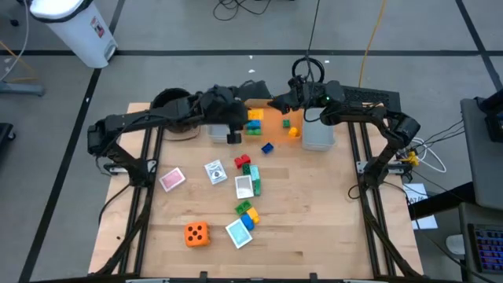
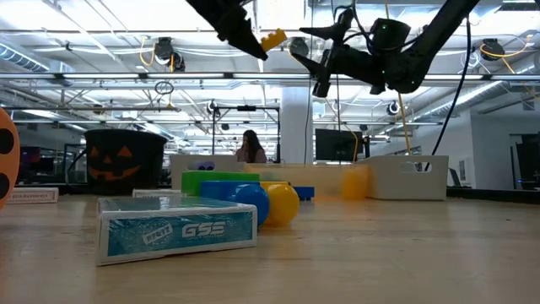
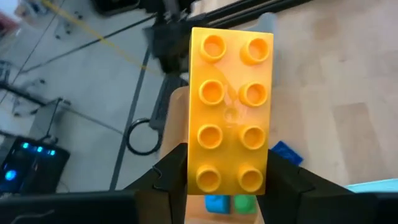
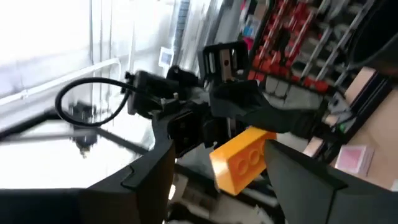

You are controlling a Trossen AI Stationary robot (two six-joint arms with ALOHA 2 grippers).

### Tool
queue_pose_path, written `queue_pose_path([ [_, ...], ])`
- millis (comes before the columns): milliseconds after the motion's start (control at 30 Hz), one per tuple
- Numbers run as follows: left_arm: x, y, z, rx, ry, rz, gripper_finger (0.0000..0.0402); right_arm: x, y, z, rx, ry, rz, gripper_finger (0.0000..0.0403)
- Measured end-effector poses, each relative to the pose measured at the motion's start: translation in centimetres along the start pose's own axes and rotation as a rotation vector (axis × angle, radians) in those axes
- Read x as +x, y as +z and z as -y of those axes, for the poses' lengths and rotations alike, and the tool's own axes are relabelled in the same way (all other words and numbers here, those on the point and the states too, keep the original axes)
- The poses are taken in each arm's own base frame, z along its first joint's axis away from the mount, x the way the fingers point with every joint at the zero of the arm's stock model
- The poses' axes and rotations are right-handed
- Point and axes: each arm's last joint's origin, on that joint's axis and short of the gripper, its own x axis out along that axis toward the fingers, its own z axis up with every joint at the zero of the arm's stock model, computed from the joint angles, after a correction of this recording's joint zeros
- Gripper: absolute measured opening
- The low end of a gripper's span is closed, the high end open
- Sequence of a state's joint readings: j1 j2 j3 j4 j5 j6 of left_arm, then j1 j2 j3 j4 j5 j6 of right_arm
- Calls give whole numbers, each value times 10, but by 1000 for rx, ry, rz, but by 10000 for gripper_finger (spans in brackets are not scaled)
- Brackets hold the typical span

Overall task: Pick & Place Toys
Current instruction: Put the top yellow game piece into the orange bin

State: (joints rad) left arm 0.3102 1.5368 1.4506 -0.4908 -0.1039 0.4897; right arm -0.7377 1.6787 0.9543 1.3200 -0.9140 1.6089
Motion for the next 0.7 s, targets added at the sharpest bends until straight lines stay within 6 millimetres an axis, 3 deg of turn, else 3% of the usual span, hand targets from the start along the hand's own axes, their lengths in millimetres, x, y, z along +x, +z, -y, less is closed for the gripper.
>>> queue_pose_path([
  [167,1,-8,-15,-65,36,-21,158,-1,2,3,25,-16,57,236],
  [500,2,-19,-33,-248,83,-37,142,-2,3,3,-41,-19,50,235],
  [700,19,-21,-39,-367,71,-29,155,-9,5,2,-67,-26,-60,235],
])
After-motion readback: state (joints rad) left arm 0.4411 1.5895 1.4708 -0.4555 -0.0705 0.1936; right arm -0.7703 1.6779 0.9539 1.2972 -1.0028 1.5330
